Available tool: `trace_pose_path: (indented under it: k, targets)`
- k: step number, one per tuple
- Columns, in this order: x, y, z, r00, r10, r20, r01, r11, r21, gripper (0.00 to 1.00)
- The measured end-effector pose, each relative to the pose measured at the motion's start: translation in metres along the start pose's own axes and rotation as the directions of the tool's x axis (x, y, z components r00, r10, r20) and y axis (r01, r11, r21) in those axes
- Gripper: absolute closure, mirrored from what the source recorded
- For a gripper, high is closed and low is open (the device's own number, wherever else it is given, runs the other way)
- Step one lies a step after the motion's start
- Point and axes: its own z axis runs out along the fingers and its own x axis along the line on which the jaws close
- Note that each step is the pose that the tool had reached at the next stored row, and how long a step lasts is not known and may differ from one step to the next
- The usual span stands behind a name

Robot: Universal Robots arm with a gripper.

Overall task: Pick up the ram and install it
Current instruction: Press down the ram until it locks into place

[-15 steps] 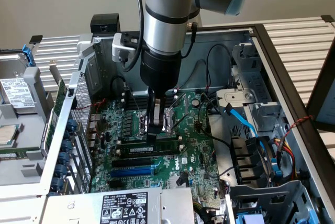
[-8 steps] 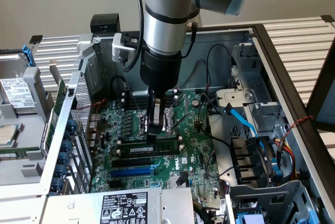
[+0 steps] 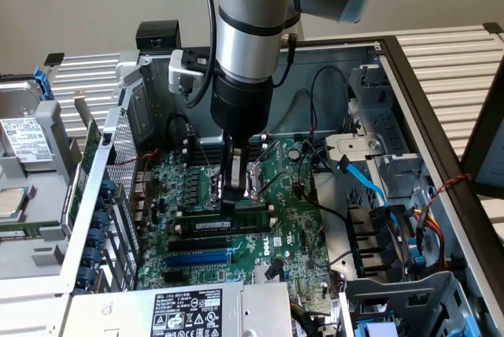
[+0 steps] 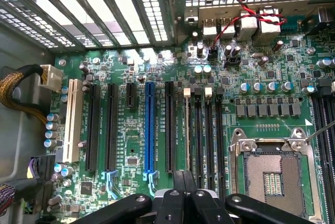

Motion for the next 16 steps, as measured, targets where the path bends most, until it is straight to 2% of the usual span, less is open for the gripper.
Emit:
trace_pose_path:
  k: [5,10,14,16]
  targets:
    - [0.0007,0.0012,-0.0063,1.0,0.0,0.0001,0.0,1.0,0.0001,0.89]
    - [0.0008,0.0012,-0.0066,1.0,0.0,0.0002,0.0,1.0,0.0009,0.89]
    - [0.0008,0.0013,-0.0066,1.0,0.001,0.0008,-0.001,1.0,0.0078,0.89]
    - [0.0007,0.0013,-0.0066,1.0,0.001,0.0009,-0.001,0.9999,0.0135,0.89]
